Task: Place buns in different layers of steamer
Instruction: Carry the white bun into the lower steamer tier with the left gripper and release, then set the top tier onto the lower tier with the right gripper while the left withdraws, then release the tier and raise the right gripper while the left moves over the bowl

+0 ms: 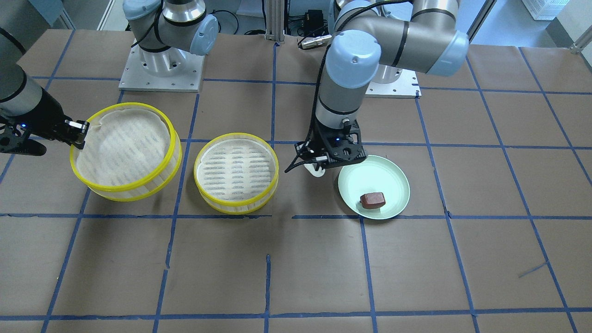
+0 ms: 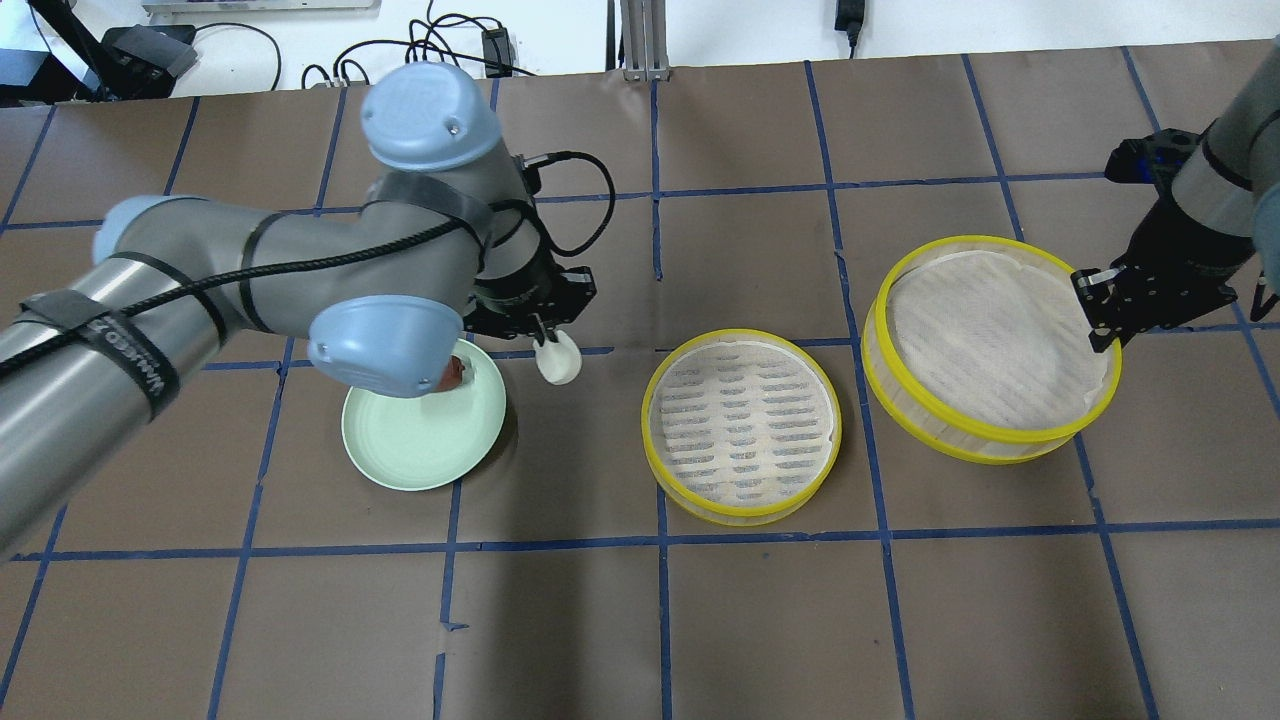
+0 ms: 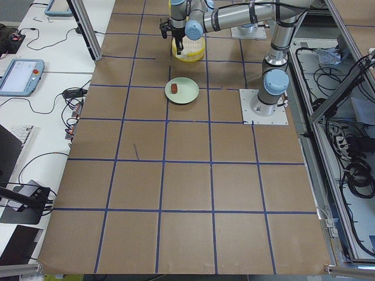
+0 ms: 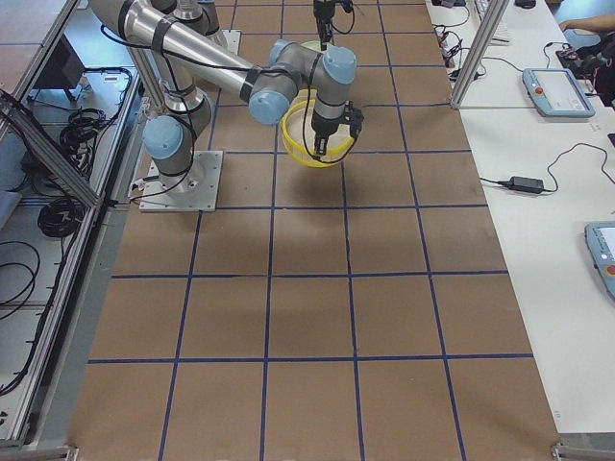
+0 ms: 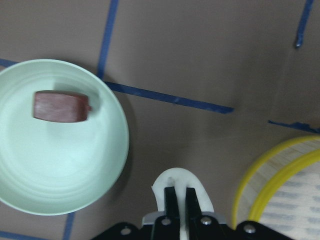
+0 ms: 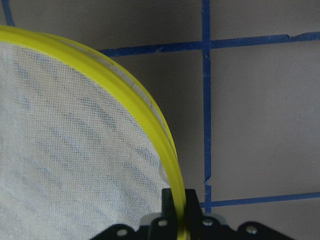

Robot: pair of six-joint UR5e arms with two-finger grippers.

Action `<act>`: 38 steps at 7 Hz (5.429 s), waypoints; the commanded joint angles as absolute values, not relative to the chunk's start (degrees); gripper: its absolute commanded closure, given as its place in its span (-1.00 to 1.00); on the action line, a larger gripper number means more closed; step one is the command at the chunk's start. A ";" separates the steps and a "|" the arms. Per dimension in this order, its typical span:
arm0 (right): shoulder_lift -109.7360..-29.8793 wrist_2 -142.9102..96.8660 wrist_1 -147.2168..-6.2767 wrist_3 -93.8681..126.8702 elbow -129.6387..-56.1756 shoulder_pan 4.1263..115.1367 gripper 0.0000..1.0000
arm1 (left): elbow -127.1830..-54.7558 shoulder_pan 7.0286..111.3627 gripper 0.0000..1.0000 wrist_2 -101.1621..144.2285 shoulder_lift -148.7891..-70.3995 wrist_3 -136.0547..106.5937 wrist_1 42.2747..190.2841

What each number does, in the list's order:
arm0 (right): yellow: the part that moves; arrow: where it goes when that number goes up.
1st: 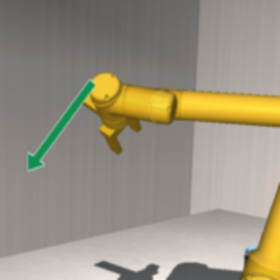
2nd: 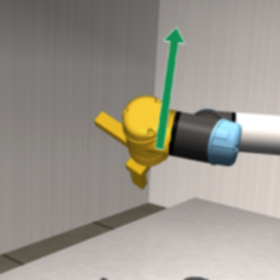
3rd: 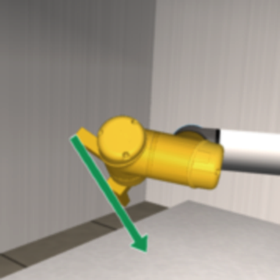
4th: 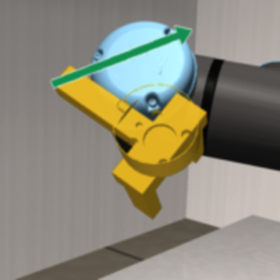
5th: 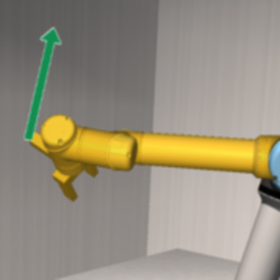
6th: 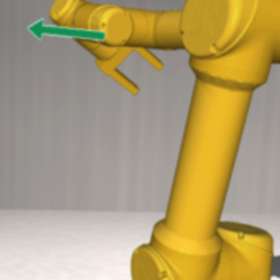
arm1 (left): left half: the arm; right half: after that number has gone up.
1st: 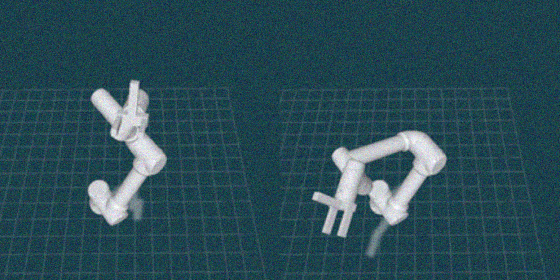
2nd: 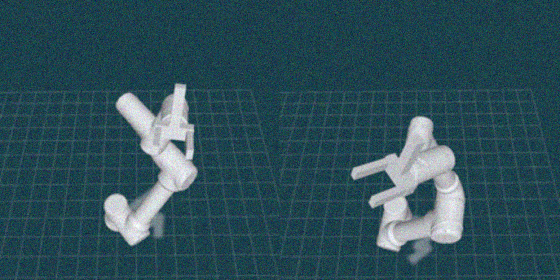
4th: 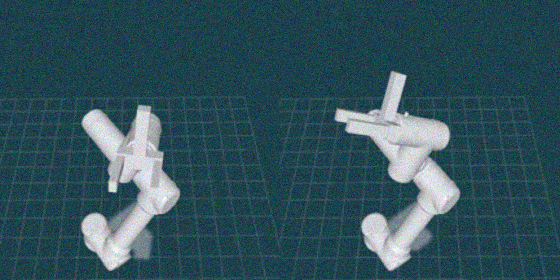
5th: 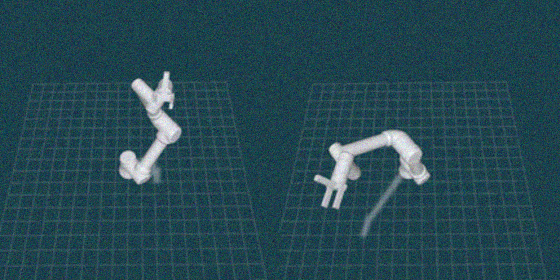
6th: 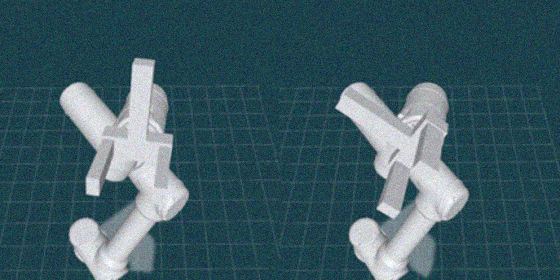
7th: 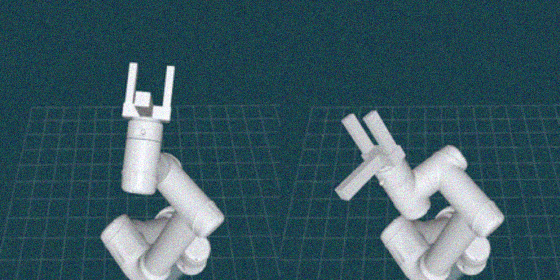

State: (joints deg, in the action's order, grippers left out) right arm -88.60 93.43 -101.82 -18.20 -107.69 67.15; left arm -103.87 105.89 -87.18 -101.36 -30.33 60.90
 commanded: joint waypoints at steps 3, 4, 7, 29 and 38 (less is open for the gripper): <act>-87.89 93.60 -101.69 -19.42 -107.75 65.48 0.87 | -103.89 114.51 0.92 -79.89 -108.98 -50.16 47.11; -87.89 93.60 -101.60 -19.51 -107.84 65.48 0.87 | -103.97 115.04 0.40 -79.81 -109.25 -52.88 47.28; -87.89 93.52 -101.51 -20.83 -107.93 65.48 0.87 | -103.89 116.37 -1.00 -81.12 -108.46 -48.21 47.63; -83.06 92.64 -113.99 2.29 -112.85 96.59 0.88 | -90.44 89.65 -1.00 -92.90 -90.53 -0.09 91.14; -83.84 92.72 -112.95 1.49 -109.63 96.07 -1.00 | -91.84 89.65 -1.00 -92.73 -90.35 -0.79 90.70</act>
State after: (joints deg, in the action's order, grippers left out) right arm -83.25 92.69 -113.66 1.58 -112.36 96.50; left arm -91.78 89.65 -92.79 -90.27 -0.63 90.77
